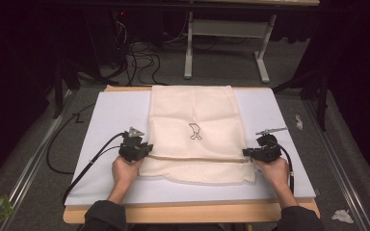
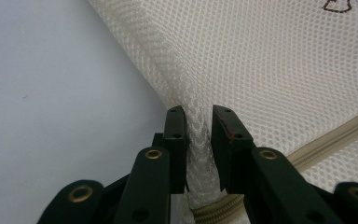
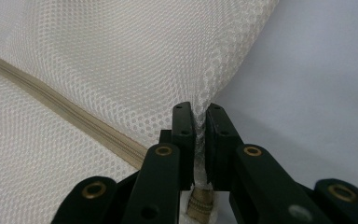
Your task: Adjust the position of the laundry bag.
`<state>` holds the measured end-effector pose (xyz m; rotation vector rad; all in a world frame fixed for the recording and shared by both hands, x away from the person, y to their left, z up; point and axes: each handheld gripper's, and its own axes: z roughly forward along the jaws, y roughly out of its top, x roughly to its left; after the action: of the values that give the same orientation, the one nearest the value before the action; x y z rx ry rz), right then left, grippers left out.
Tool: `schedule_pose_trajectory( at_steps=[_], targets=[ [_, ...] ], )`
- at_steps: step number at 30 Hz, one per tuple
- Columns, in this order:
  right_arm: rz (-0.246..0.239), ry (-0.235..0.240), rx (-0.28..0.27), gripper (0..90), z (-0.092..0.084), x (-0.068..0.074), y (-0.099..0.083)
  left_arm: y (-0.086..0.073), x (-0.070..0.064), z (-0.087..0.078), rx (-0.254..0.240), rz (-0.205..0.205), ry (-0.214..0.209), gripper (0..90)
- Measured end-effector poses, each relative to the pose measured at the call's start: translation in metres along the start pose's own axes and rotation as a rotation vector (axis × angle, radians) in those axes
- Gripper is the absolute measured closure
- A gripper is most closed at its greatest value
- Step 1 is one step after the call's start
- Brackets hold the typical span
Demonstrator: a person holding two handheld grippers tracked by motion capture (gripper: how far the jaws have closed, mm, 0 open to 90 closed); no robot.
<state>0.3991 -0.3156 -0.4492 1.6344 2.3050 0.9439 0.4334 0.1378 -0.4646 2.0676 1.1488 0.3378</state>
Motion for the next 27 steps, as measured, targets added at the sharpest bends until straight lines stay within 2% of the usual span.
schedule_pose_trajectory(
  at_steps=[6, 10, 11, 13, 14, 18, 23, 27],
  targets=[
    [0.006, -0.006, 0.0, 80.5, 0.001, 0.001, 0.0, -0.001, 0.0, -0.001, 0.006, -0.019, 0.007, 63.3],
    [0.015, -0.013, 0.012, 71.0, 0.005, 0.002, 0.0, -0.002, -0.001, 0.001, 0.02, -0.005, 0.028, 55.8],
    [0.015, -0.013, 0.012, 71.0, 0.005, 0.002, 0.0, -0.003, -0.001, 0.003, 0.026, 0.0, 0.034, 55.8],
    [0.026, -0.011, 0.017, 65.0, 0.006, 0.001, 0.0, -0.005, -0.002, 0.006, 0.047, -0.005, 0.035, 53.1],
    [0.047, -0.004, 0.024, 61.5, 0.007, 0.001, 0.0, -0.005, -0.003, 0.007, 0.046, -0.007, 0.036, 51.4],
    [0.063, -0.001, 0.028, 54.2, 0.012, 0.004, 0.002, -0.006, -0.003, 0.008, 0.039, 0.004, 0.047, 50.6],
    [0.057, 0.001, 0.046, 52.1, 0.016, 0.007, 0.004, -0.007, -0.007, 0.009, 0.039, 0.012, 0.07, 50.6],
    [0.062, 0.029, 0.06, 52.0, 0.013, 0.007, 0.0, -0.009, -0.01, 0.01, 0.028, 0.009, 0.09, 50.7]
  ],
)
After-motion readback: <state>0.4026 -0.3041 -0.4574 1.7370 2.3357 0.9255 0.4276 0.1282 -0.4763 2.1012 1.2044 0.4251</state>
